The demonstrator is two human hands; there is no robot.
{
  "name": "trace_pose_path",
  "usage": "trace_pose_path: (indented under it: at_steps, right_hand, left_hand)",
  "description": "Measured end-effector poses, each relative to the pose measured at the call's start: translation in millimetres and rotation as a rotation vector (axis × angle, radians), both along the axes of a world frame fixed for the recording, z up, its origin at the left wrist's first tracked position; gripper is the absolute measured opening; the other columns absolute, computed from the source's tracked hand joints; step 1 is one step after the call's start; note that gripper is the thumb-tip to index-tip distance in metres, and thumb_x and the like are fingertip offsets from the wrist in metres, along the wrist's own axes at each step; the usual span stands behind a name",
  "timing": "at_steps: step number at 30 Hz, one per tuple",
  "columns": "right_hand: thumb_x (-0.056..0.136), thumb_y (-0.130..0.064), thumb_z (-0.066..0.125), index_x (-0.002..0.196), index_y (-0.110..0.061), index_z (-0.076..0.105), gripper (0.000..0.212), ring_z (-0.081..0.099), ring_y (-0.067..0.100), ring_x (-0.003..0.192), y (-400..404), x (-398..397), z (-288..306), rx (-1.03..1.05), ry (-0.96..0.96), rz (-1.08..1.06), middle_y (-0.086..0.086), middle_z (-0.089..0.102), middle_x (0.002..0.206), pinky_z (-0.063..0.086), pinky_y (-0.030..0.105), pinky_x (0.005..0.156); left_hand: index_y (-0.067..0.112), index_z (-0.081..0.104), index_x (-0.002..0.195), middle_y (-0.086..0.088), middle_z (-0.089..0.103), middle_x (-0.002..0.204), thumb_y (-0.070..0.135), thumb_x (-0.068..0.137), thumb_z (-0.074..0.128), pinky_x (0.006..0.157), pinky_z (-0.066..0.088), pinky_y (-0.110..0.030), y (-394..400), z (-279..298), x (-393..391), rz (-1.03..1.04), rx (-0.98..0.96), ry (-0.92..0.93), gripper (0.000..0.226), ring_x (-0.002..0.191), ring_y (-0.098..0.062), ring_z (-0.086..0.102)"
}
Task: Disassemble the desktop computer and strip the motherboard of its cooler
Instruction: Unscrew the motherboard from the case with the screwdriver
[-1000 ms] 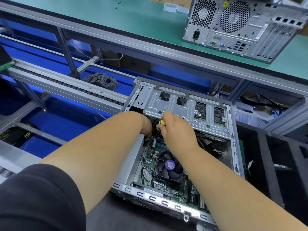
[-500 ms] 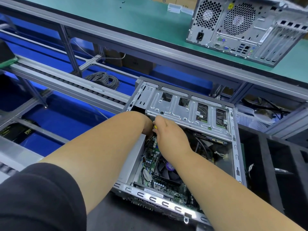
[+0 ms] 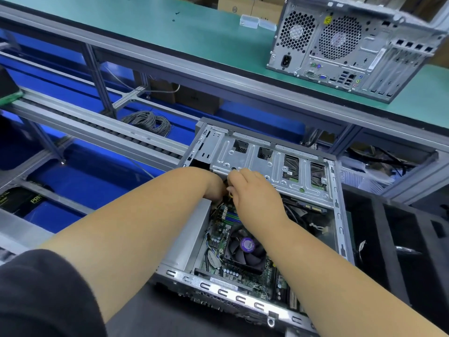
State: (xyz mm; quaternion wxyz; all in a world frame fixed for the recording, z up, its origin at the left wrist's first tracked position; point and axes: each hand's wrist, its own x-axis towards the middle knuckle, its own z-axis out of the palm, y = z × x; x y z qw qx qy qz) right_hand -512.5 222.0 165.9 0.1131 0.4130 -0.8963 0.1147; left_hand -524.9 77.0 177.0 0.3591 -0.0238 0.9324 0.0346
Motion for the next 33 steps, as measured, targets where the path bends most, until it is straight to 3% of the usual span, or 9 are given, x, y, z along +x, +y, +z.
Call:
trace_pose_path:
  at_steps: [3, 5, 8, 11, 14, 16, 21, 27, 33]
  right_hand:
    - [0.098, -0.021, 0.054, 0.123, -0.012, 0.059, 0.027, 0.053, 0.030, 0.098, 18, -1, 22, -0.119, -0.049, -0.065, 0.007, 0.059, 0.109, 0.045, 0.039, 0.079]
    - [0.097, -0.025, 0.056, 0.115, -0.018, 0.065, 0.021, 0.054, 0.021, 0.097, 38, 1, 41, -0.285, -0.102, -0.141, 0.001, 0.060, 0.106, 0.042, 0.032, 0.079]
    - [0.096, -0.030, 0.057, 0.096, -0.030, 0.066, 0.009, 0.054, 0.008, 0.083, 80, 8, 65, -0.500, -0.192, -0.218, -0.014, 0.062, 0.090, 0.039, 0.028, 0.070]
    - [0.096, -0.033, 0.055, 0.088, -0.035, 0.064, 0.013, 0.060, 0.010, 0.069, 126, 16, 76, -0.723, -0.367, -0.297, -0.010, 0.061, 0.075, 0.047, 0.027, 0.063]
    - [0.099, -0.027, 0.053, 0.087, -0.032, 0.065, 0.018, 0.062, 0.007, 0.065, 175, 24, 79, -0.820, -0.525, -0.343, -0.011, 0.066, 0.074, 0.049, 0.022, 0.065]
    - [0.098, -0.028, 0.054, 0.088, -0.026, 0.065, 0.015, 0.063, 0.013, 0.072, 209, 30, 78, -0.704, -0.552, -0.335, -0.002, 0.068, 0.080, 0.051, 0.035, 0.072]
    - [0.084, -0.048, 0.068, 0.087, -0.038, 0.072, 0.011, 0.053, 0.002, 0.077, 279, 56, 75, -0.233, -0.367, -0.279, -0.017, 0.065, 0.073, 0.039, 0.018, 0.064]
    - [0.087, -0.039, 0.067, 0.076, -0.032, 0.063, 0.014, 0.057, 0.006, 0.062, 343, 70, 43, -0.231, -0.453, -0.510, -0.013, 0.062, 0.067, 0.039, 0.021, 0.052]
    - [0.084, -0.037, 0.066, 0.058, -0.013, 0.051, 0.039, 0.048, 0.017, 0.049, 390, 56, -32, -0.009, -0.639, -0.886, -0.001, 0.051, 0.050, 0.033, 0.025, 0.047]
  left_hand:
    - [0.020, 0.056, 0.133, -0.006, 0.062, 0.124, 0.015, 0.088, 0.064, 0.088, 0.042, -0.029, 1, 16, 13, 0.074, 0.178, 0.052, 0.046, 0.112, -0.026, 0.057]
    - [0.032, 0.053, 0.136, 0.001, 0.062, 0.113, 0.020, 0.089, 0.062, 0.090, 0.040, -0.029, -4, 29, 24, 0.104, 0.250, 0.148, 0.049, 0.104, -0.021, 0.056]
    - [0.037, 0.061, 0.124, 0.016, 0.059, 0.086, 0.034, 0.094, 0.058, 0.087, 0.042, -0.029, -1, 43, 44, 0.096, 0.408, 0.273, 0.031, 0.089, -0.012, 0.055]
    - [0.037, 0.069, 0.104, 0.017, 0.066, 0.086, 0.043, 0.097, 0.052, 0.085, 0.048, -0.028, 21, 58, 65, 0.131, 0.677, 0.375, 0.019, 0.088, -0.008, 0.062]
    - [0.030, 0.068, 0.087, 0.013, 0.057, 0.067, 0.042, 0.099, 0.048, 0.063, 0.040, -0.023, 60, 68, 75, 0.165, 0.842, 0.508, 0.026, 0.064, -0.006, 0.049]
    - [0.023, 0.065, 0.081, 0.007, 0.050, 0.066, 0.038, 0.101, 0.046, 0.062, 0.032, -0.027, 93, 70, 75, 0.162, 0.897, 0.567, 0.031, 0.064, -0.011, 0.043]
    - [0.021, 0.062, 0.073, 0.010, 0.047, 0.061, 0.031, 0.100, 0.048, 0.056, 0.031, -0.022, 180, 64, 70, 0.051, 0.906, 0.526, 0.032, 0.056, -0.008, 0.040]
    - [0.034, 0.067, 0.084, 0.014, 0.050, 0.060, 0.046, 0.094, 0.052, 0.051, 0.035, -0.018, 255, 43, 76, 0.187, 0.875, 0.535, 0.022, 0.051, -0.005, 0.043]
    - [0.034, 0.066, 0.090, 0.006, 0.065, 0.088, 0.049, 0.092, 0.053, 0.061, 0.039, -0.023, 293, 32, 87, 0.406, 0.822, 0.637, 0.020, 0.078, -0.008, 0.058]
